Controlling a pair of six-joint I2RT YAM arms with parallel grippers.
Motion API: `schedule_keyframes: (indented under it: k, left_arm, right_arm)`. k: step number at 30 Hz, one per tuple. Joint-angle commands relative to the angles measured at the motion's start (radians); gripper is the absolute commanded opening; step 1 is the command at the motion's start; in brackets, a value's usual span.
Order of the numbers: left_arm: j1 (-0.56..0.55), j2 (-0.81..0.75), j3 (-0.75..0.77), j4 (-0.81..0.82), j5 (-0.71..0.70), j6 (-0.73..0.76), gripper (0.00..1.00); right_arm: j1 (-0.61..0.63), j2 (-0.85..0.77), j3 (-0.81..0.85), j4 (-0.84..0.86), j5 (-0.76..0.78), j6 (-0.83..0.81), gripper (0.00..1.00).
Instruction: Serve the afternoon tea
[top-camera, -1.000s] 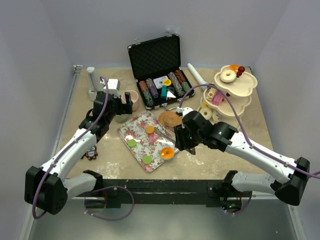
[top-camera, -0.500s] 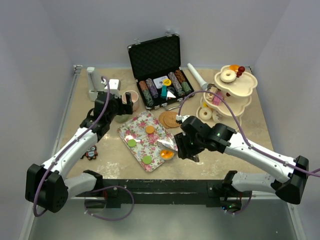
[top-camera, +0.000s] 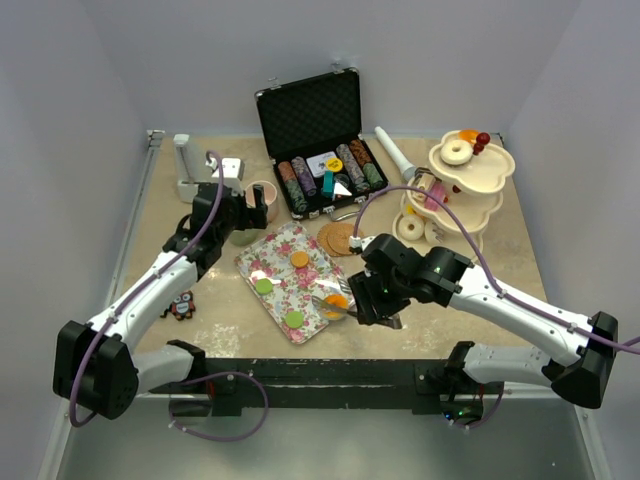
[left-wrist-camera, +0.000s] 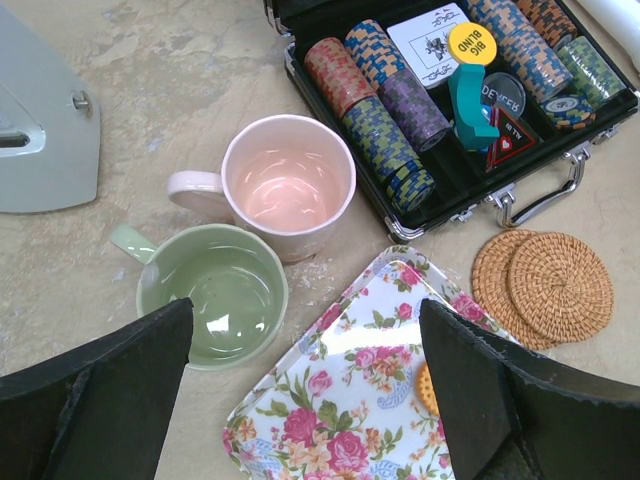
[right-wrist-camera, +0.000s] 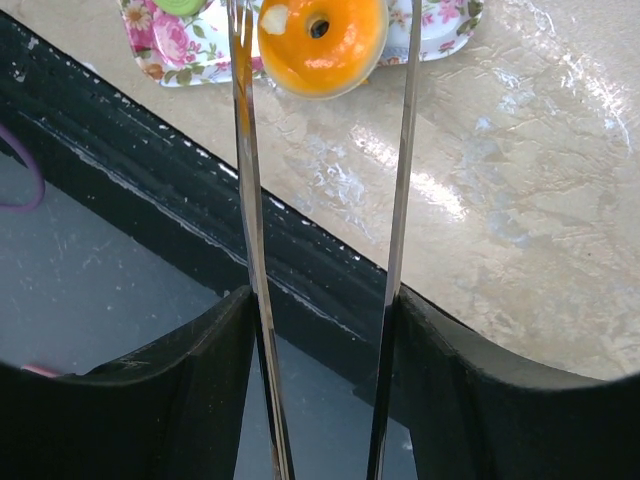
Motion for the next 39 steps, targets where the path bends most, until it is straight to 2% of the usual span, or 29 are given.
schedule_keyframes:
  k: [1,14,22,29,34,39]
  left_arm:
    - [0.003,0.008,0.044,0.019,0.012,-0.018,1.0]
    - [0.003,0.011,0.045,0.018,0.014,-0.018,1.0]
    - [0.003,0.015,0.047,0.018,0.012,-0.018,1.0]
    - [0.003,0.015,0.045,0.016,0.012,-0.018,1.0]
    - [0.003,0.014,0.047,0.016,0.01,-0.018,1.0]
    - [0.003,0.012,0.048,0.016,0.012,-0.02,1.0]
  right_arm:
    - [0.012,-0.033,0.039,-0.006,-0.038,-0.024,0.58]
    - [0.029,-0.013,0.008,-0.011,-0.02,-0.038,0.57]
    - [0.03,0.003,-0.005,-0.012,0.017,-0.05,0.51]
    - [0.03,0.013,0.021,-0.012,0.037,-0.038,0.32]
    - [0.03,0.026,0.088,-0.014,0.139,0.011,0.25]
    - [0.029,0.032,0.145,0.092,0.215,0.071,0.22]
